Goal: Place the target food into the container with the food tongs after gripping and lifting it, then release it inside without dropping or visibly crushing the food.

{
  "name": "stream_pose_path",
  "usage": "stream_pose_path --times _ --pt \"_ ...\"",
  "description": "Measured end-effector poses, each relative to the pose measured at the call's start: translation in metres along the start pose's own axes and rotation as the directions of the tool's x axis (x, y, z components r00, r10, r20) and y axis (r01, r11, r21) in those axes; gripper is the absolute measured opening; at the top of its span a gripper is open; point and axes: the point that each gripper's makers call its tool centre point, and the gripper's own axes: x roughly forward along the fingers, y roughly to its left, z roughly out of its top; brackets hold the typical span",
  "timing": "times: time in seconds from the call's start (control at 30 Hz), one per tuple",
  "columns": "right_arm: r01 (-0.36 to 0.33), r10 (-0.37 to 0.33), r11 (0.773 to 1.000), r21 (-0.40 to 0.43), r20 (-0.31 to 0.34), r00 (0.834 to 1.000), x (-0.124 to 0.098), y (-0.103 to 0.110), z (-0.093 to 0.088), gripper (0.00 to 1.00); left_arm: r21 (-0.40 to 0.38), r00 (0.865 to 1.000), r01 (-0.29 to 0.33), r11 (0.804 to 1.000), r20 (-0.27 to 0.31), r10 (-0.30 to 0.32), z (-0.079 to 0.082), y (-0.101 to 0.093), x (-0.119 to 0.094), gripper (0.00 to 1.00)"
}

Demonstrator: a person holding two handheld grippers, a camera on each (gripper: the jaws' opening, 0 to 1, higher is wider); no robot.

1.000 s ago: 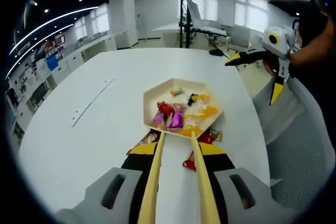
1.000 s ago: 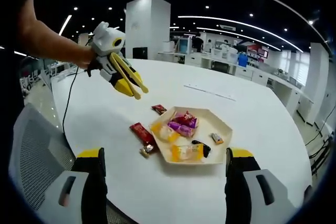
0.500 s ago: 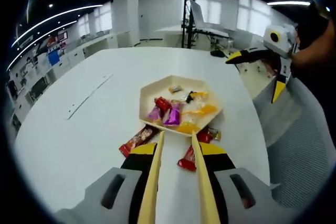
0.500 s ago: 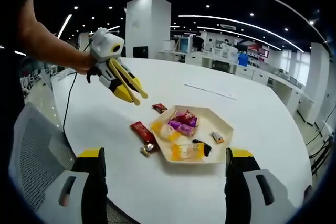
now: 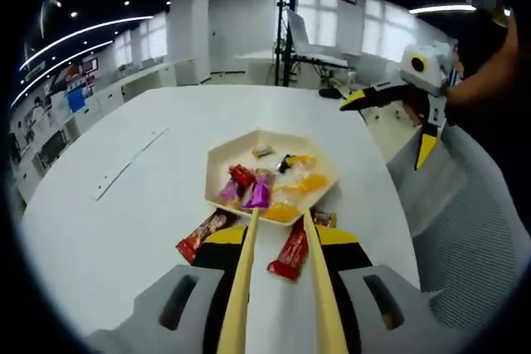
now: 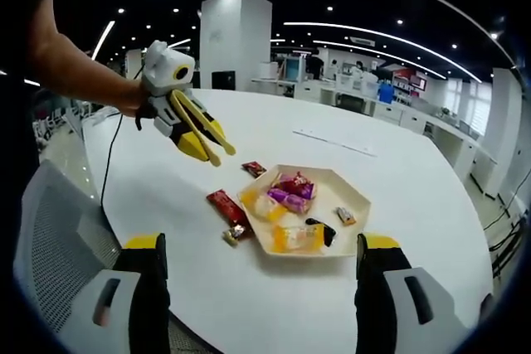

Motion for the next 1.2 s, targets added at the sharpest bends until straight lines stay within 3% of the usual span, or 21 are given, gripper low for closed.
stream_pose_path --times 0.27,0.7,1.2 --pt "-0.004 0.004 1.000 0.001 -0.004 1.000 0.000 0.001 -0.001 0.93 0.068 0.997 0.038 0.997 -0.070 -0.033 -0.020 -0.009 0.007 0.25" --pt "-0.003 0.003 1.000 0.006 -0.008 1.000 0.001 0.000 -0.002 0.93 0.160 0.977 0.098 0.982 -0.204 -0.065 -0.051 -0.010 0.032 0.25" --pt "0.001 -0.001 1.000 0.014 -0.011 1.000 0.001 -0.002 -0.003 0.92 0.158 0.975 0.108 0.982 -0.209 -0.074 -0.061 -0.011 0.042 0.27"
